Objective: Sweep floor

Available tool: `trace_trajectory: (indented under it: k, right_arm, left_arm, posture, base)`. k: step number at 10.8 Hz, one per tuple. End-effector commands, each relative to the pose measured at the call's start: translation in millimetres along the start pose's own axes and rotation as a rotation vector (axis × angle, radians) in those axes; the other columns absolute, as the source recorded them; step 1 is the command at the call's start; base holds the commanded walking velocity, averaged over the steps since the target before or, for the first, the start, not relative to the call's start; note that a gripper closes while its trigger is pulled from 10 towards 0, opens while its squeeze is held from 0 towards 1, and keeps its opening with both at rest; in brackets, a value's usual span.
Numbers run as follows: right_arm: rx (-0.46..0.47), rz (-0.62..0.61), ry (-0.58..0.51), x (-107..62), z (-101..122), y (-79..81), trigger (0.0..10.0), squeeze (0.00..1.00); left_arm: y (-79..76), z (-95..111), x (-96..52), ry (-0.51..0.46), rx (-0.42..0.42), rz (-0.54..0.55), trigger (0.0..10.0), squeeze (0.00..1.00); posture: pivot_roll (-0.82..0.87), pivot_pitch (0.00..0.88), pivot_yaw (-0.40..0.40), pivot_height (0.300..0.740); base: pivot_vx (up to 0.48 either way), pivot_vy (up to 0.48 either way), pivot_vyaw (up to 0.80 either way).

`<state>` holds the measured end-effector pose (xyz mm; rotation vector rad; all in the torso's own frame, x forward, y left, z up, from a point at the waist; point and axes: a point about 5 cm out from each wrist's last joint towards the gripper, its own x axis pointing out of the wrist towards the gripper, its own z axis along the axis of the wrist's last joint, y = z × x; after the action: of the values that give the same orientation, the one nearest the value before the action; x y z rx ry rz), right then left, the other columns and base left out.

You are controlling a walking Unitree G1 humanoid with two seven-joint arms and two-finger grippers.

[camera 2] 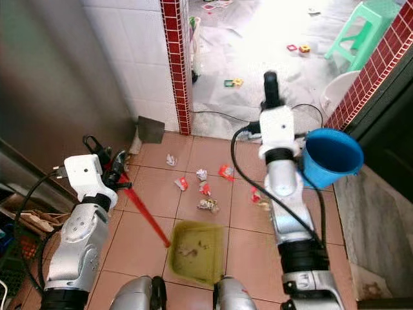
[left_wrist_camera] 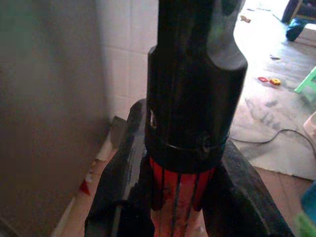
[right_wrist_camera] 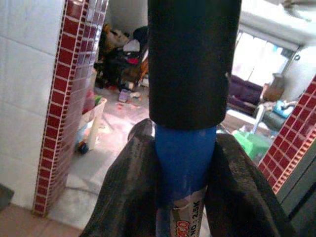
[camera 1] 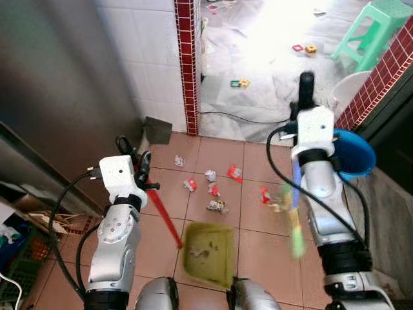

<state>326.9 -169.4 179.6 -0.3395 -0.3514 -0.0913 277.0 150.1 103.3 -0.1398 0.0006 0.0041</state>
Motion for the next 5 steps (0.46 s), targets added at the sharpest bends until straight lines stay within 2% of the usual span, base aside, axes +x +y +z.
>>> trace_trajectory:
  k: [1,3,4,5]
  right_arm:
    - [-0.008,-0.011,-0.074,4.7,13.4,-1.2,10.0,0.0]
    - [-0.065,-0.028,-0.048,3.0,8.1,-5.3,10.0,0.0]
    - [-0.113,-0.04,-0.015,1.9,1.6,-8.7,10.0,0.0]
    - [-0.123,-0.057,0.037,0.7,-7.6,-11.0,10.0,0.0]
  left_arm:
    - [-2.2,12.3,-0.1,-0.051,-0.002,-0.01,10.0,0.0]
    - [-4.2,12.2,0.3,-0.05,-0.003,-0.016,10.0,0.0]
    - [-5.0,12.1,0.1,-0.048,-0.003,-0.017,10.0,0.0]
    - [-5.3,11.5,-0.4,-0.043,-0.003,-0.018,10.0,0.0]
  posture:
    - [-0.04,0.098,0.05,0.74]
    - [-0.04,0.103,0.05,0.74]
    - [-0.04,0.106,0.05,0.74]
    - [-0.04,0.111,0.047,0.74]
  base:
    - [0.0,0.0,0.0]
    - [0.0,0.0,0.0]
    - [0.0,0.0,0.0]
    - [0.0,0.0,0.0]
